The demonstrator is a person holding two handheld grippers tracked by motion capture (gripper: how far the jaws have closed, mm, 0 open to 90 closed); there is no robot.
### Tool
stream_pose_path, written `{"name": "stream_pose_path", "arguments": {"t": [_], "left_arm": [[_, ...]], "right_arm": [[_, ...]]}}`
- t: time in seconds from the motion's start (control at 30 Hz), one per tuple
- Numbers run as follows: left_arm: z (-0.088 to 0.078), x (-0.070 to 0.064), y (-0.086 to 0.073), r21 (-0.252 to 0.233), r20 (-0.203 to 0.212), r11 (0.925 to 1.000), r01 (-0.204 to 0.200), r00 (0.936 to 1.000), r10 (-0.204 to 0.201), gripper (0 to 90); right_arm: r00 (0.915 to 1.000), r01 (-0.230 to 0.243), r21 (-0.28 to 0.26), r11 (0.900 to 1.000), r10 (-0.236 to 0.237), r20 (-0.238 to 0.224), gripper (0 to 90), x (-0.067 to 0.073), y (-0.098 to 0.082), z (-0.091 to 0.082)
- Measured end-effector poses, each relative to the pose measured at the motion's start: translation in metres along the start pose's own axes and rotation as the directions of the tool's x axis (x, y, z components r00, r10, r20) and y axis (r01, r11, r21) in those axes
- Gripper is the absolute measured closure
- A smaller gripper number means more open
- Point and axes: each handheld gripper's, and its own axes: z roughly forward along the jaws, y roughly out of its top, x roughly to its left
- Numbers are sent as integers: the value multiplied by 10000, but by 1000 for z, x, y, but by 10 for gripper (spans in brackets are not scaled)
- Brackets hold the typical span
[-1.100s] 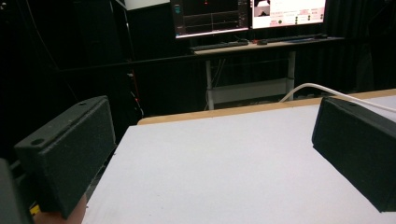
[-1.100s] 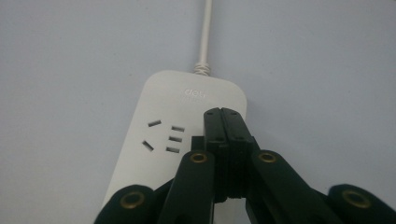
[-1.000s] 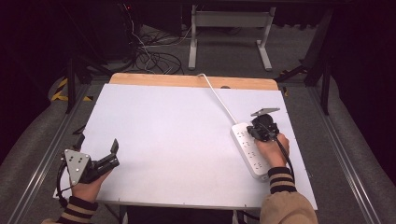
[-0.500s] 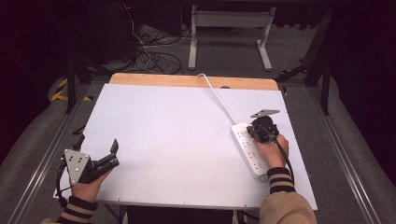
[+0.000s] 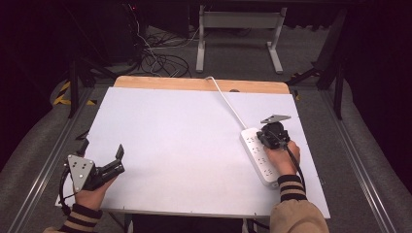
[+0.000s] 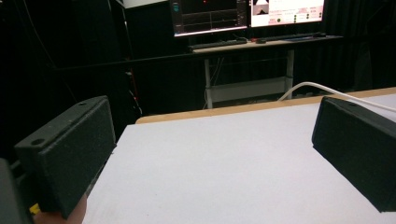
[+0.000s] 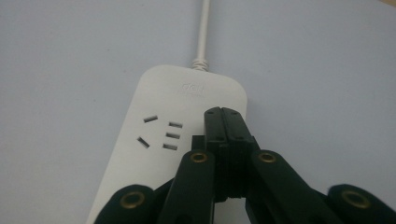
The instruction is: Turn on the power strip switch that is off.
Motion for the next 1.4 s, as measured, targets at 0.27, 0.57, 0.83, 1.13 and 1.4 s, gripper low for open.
{"name": "stream_pose_path", "arguments": {"t": [0.27, 0.57, 0.83, 1.13, 1.4], "left_arm": [[1, 0, -1, 29, 23, 10000, -43, 10000, 43, 1], [2, 0, -1, 94, 53, 10000, -32, 10000, 31, 1], [3, 1, -1, 95, 44, 10000, 6, 10000, -7, 1], [3, 1, -1, 103, 35, 9999, 4, 10000, -5, 1], [3, 0, -1, 143, 90, 9999, -2, 10000, 1, 1]], "right_arm": [[9999, -149, -16, 9999, 148, -16, 900, -1, -1, 1], [9998, -212, 3, 9998, 212, 37, 900, 0, -1, 1], [9996, -213, 5, 9998, 213, 176, 900, 3, 0, 3], [9995, -99, 90, 9999, 97, 303, 900, 5, 1, 3], [9992, -83, 126, 9999, 78, 402, 900, 6, 2, 3]]}}
